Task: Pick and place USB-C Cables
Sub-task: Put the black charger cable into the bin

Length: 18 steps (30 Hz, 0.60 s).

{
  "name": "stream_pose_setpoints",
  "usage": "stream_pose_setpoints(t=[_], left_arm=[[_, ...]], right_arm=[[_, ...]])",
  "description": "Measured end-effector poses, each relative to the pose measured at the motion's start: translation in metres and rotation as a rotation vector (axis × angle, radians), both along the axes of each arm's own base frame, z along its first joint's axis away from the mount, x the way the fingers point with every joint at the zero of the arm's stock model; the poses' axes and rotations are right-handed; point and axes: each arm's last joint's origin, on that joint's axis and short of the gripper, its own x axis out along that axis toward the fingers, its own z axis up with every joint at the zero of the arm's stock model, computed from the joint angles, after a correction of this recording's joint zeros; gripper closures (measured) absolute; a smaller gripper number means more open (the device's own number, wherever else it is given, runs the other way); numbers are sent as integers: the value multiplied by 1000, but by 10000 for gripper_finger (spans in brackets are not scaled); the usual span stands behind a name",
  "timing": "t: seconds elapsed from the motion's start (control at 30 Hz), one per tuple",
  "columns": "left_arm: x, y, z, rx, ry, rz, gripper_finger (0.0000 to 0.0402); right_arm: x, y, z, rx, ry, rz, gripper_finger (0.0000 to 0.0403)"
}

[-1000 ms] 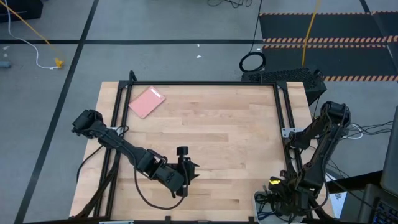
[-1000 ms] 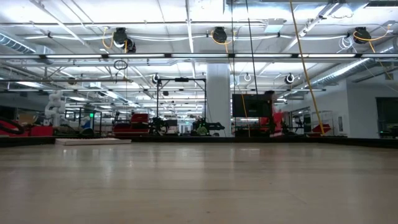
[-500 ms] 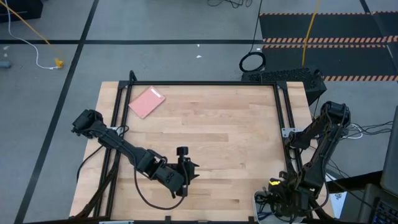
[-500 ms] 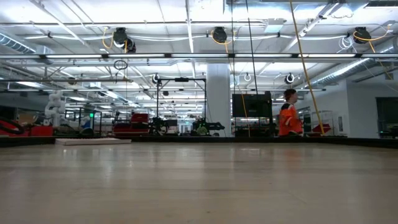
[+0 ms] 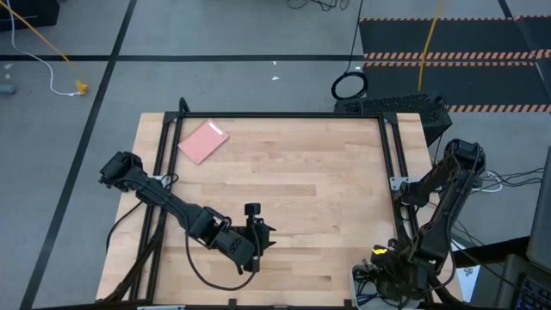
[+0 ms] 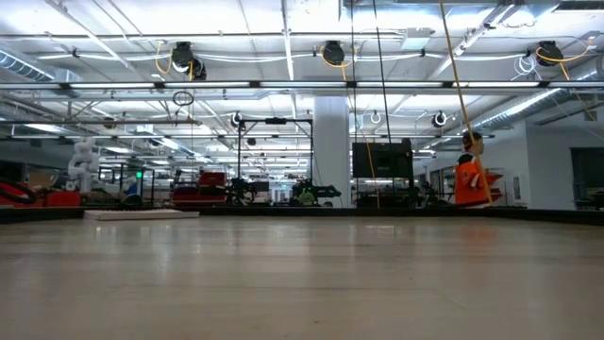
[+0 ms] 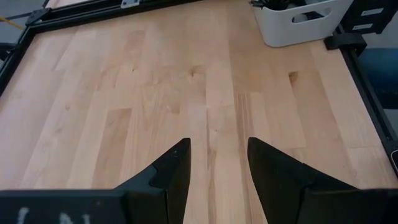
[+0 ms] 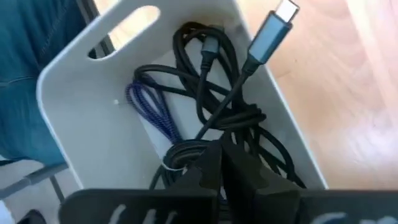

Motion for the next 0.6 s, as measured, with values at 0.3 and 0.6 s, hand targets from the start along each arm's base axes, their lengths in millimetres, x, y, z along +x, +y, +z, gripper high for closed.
stream_pose_setpoints(t=[0.3,0.6], left_arm=[[1,-1,1,3,-16,-10,240],[1,-1,1,11,-15,-16,240]], right_arm=[[12,-17,0,-154,-144,-58,380],[22,-24,-7,-184,-167,-10,396]])
